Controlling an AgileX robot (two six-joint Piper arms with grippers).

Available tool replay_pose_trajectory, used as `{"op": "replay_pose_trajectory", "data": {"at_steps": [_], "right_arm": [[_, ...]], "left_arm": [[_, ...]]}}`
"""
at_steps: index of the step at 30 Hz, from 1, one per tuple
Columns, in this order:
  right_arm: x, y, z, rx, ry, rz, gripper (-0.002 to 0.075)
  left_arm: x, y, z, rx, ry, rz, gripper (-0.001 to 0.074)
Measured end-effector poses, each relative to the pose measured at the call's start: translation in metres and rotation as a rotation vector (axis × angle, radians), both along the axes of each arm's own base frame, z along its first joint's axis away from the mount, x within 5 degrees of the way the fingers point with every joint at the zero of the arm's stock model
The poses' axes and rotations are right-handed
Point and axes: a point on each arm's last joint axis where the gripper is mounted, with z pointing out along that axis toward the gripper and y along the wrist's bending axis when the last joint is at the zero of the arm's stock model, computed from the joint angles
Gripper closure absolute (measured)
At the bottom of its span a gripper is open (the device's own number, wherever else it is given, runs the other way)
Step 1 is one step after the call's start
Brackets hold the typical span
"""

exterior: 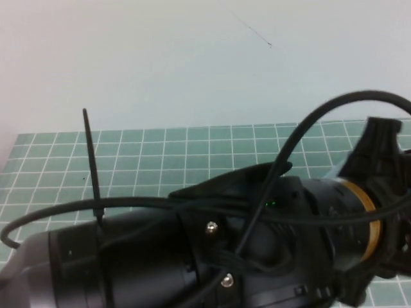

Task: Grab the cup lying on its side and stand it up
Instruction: Stand the fallen cup upright

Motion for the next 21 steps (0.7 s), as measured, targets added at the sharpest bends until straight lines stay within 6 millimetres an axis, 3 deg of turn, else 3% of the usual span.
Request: {"op": "replay_pose_trajectory", "data": {"at_steps": [2, 5, 9, 11, 13, 16, 21], "right_arm": [[0.005, -0.002, -0.005, -0.032, 0.013, -0.008, 0.0696], [0.017, -0.011, -0.021, -0.127, 0.076, -0.096, 0.0725], [0.037, -0.011, -0.04, -0.151, 0.136, -0.104, 0.0725], [0.048, -0.006, -0.049, -0.18, 0.16, -0.068, 0.0725], [0.059, 0.002, -0.057, -0.195, 0.193, -0.035, 0.0725], [0.075, 0.02, -0.068, -0.232, 0.236, 0.042, 0.0724], [0.1, 0.059, -0.072, -0.303, 0.225, 0.163, 0.0724]], "left_arm": [[0.003, 0.001, 0.001, -0.002, -0.02, 0.029, 0.0257], [0.007, 0.004, 0.003, 0.025, -0.095, 0.049, 0.0254], [0.012, 0.01, 0.006, 0.02, -0.106, 0.133, 0.0405], [0.015, 0.019, 0.008, 0.029, -0.079, 0.227, 0.0561], [0.02, 0.032, 0.009, 0.052, -0.04, 0.346, 0.0654], [0.029, 0.055, 0.014, 0.069, 0.029, 0.492, 0.071], [0.038, 0.097, 0.031, -0.047, 0.221, 0.685, 0.0731]]}}
